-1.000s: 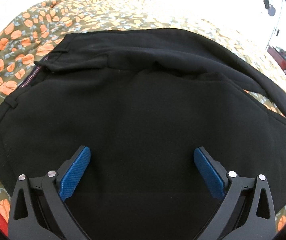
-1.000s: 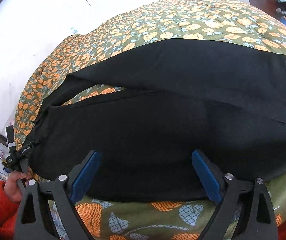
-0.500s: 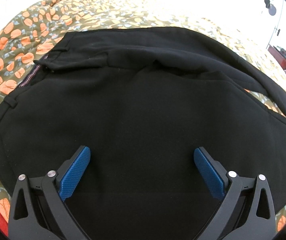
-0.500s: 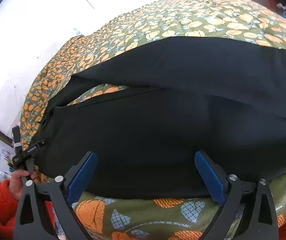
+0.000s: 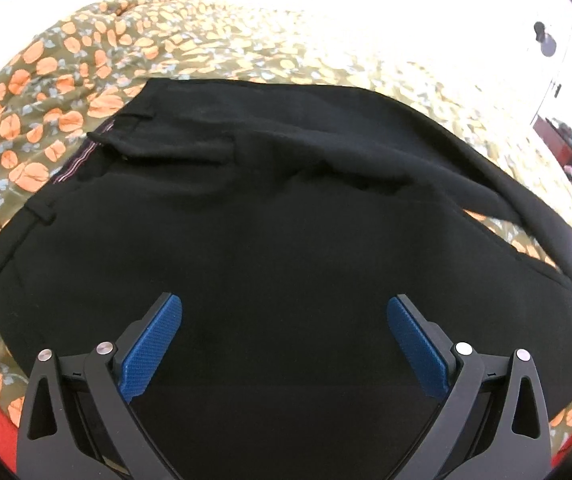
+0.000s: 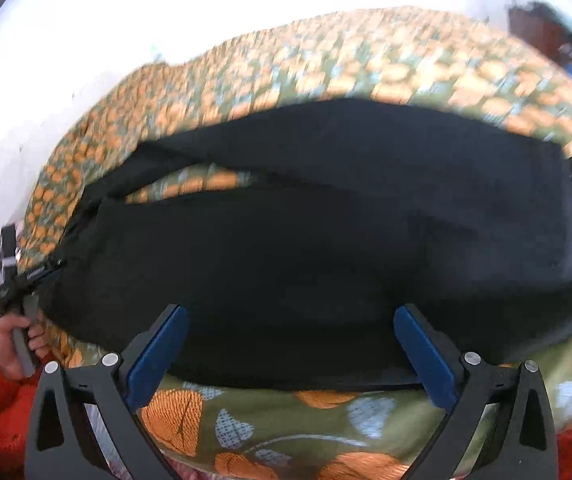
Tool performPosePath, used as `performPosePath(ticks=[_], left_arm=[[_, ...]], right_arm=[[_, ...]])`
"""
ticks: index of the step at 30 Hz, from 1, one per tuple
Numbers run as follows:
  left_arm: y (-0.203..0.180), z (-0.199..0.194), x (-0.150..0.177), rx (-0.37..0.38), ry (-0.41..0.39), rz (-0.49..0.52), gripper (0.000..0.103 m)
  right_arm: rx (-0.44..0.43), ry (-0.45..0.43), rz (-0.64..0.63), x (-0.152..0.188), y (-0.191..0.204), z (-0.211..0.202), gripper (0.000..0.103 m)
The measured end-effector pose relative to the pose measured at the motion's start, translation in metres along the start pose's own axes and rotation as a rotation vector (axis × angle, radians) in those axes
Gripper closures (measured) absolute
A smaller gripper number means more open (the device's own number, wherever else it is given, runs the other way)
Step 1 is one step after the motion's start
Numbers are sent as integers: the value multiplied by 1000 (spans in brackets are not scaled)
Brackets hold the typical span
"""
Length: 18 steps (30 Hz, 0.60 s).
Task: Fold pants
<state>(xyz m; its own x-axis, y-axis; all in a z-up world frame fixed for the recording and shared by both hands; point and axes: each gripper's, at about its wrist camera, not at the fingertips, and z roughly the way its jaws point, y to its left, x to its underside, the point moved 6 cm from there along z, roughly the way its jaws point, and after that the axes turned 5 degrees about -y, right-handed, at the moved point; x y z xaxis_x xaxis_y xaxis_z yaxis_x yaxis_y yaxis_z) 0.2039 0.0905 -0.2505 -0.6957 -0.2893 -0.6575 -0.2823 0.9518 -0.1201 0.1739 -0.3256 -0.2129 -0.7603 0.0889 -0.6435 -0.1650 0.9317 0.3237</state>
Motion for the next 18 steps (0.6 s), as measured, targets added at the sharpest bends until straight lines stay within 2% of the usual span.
performPosePath(ticks=[3, 6, 7, 9, 11, 13, 15, 16, 18], left_arm=[[7, 15, 6, -24, 43, -21, 1], [4, 20, 5, -61, 30, 3, 1], [2, 21, 7, -74, 30, 17, 1], [1, 19, 9, -82, 26, 29, 1], [1, 18, 10, -78, 27, 29, 1], [2, 17, 11, -75, 25, 31, 1], [1, 17, 12, -79, 19, 36, 0], [1, 18, 13, -85, 16, 41, 0], [1, 21, 12, -96, 11, 49, 0]], right_arm=[[-54, -33, 67, -9, -6, -8, 1], [-153, -8, 217, -18, -17, 5, 4], [-159, 4, 261, -20, -22, 10, 4], [-106, 11, 383, -22, -47, 20, 14], [-78, -57, 556, -24, -81, 18, 31], [-57, -137, 722, -26, -113, 10, 34], [-55, -171, 815, -27, -129, 8, 38], [-37, -185, 869, -27, -138, 9, 45], [7, -183, 903, -26, -145, 11, 65]])
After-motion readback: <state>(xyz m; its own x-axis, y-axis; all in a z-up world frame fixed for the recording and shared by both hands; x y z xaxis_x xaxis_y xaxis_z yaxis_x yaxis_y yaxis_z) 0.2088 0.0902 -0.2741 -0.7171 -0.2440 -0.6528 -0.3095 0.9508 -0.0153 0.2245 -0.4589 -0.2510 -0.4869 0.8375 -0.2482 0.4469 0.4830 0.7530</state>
